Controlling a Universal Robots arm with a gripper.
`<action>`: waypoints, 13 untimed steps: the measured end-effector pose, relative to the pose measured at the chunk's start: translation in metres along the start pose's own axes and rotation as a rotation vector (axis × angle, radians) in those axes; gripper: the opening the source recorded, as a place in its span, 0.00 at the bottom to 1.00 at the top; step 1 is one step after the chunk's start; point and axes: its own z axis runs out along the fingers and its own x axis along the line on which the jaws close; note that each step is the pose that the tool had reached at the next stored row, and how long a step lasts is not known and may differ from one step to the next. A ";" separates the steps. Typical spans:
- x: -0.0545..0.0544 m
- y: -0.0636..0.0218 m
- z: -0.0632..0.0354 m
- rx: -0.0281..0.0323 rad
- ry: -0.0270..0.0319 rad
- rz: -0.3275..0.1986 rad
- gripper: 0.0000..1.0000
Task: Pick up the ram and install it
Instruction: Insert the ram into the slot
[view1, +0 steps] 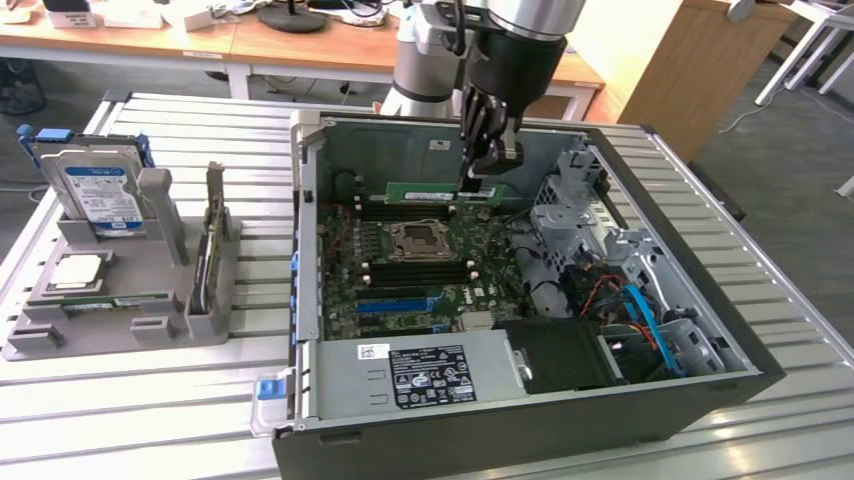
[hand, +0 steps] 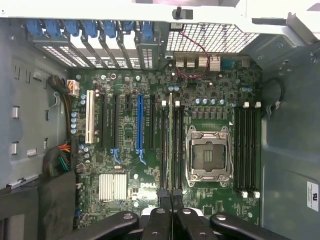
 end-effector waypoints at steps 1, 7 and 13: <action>0.000 0.0000 0.0005 0.0000 0.0000 0.000 0.12; 0.000 -0.0001 0.0034 0.0000 0.0000 0.000 0.12; 0.000 -0.0001 0.0036 0.0000 -0.0001 0.000 0.12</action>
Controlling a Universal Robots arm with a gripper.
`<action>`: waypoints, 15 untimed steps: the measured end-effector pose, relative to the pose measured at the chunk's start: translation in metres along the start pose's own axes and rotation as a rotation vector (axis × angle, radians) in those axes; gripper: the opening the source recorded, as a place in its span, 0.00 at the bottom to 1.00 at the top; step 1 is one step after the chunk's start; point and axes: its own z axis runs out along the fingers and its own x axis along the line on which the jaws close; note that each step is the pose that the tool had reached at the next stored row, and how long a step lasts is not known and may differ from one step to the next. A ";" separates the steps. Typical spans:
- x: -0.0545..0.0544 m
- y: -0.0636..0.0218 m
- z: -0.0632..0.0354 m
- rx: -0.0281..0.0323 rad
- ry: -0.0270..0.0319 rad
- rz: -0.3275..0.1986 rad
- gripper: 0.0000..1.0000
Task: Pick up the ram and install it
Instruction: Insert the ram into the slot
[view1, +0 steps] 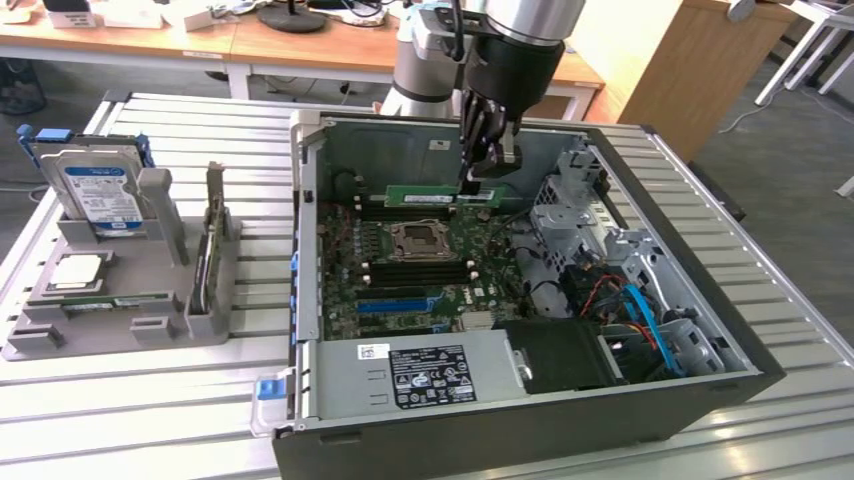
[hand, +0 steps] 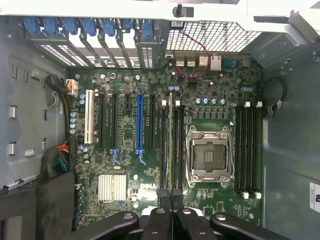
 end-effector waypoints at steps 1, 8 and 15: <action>0.000 0.0000 0.0002 0.0001 -0.0001 0.000 0.12; 0.000 -0.0002 0.0065 0.0001 0.0000 0.000 0.12; 0.000 -0.0005 0.0137 0.0001 0.0000 0.000 0.12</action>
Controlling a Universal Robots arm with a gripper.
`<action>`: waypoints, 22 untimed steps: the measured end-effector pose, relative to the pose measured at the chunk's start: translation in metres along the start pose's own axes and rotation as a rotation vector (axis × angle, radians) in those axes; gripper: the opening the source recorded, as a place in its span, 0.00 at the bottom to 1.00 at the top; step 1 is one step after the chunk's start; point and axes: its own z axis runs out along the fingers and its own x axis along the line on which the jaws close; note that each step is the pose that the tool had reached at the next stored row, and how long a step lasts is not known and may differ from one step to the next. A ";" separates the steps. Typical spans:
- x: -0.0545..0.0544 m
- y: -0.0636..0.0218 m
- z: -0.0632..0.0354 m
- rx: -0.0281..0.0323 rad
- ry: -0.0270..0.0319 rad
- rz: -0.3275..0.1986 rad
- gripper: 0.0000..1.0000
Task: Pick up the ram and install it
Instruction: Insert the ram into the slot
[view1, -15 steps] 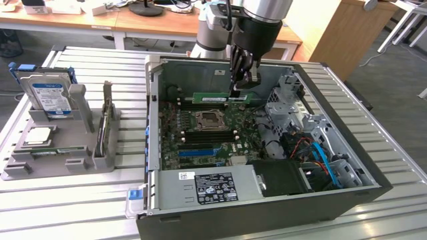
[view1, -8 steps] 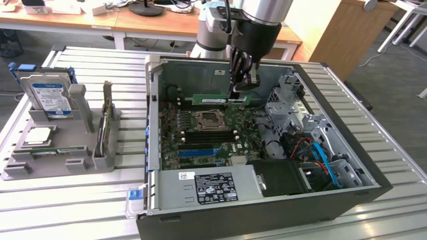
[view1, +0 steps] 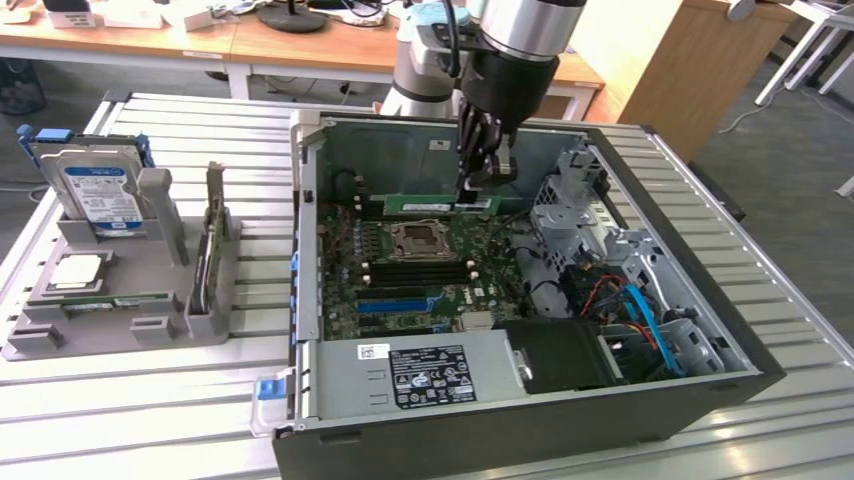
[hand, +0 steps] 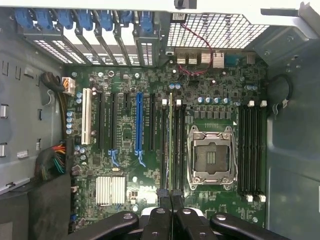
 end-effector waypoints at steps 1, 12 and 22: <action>0.000 0.0000 0.0010 0.0000 -0.0001 0.000 0.12; 0.000 -0.0003 0.0089 0.0000 0.0000 0.000 0.12; 0.000 -0.0005 0.0163 0.0000 -0.0001 0.000 0.12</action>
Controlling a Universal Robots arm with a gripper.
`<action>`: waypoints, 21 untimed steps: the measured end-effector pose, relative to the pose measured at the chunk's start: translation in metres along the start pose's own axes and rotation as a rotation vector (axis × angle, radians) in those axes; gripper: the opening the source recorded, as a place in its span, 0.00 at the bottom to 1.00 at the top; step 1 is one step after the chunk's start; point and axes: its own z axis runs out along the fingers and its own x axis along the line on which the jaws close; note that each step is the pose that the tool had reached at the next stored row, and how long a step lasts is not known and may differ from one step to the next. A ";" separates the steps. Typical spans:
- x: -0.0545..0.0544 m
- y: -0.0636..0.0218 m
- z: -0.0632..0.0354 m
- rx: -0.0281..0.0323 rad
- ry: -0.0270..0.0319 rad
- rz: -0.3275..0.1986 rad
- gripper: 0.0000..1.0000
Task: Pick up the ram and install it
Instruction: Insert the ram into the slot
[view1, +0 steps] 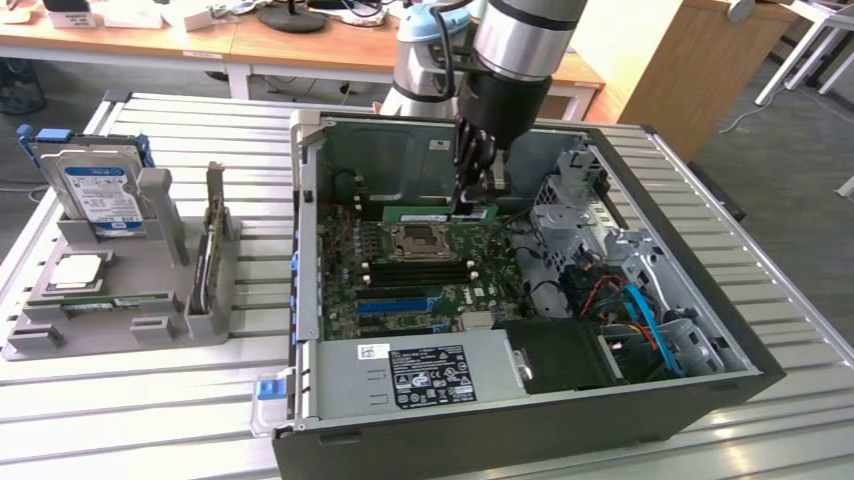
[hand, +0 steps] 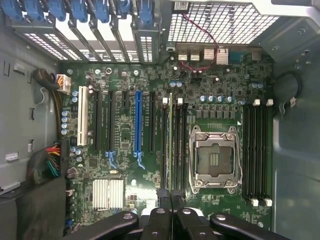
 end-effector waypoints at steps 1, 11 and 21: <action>0.000 0.0000 0.0006 0.0000 0.0000 0.000 0.12; 0.000 -0.0003 0.0072 0.0000 0.0001 0.000 0.12; 0.000 0.0017 0.0083 0.0004 0.0001 0.000 0.12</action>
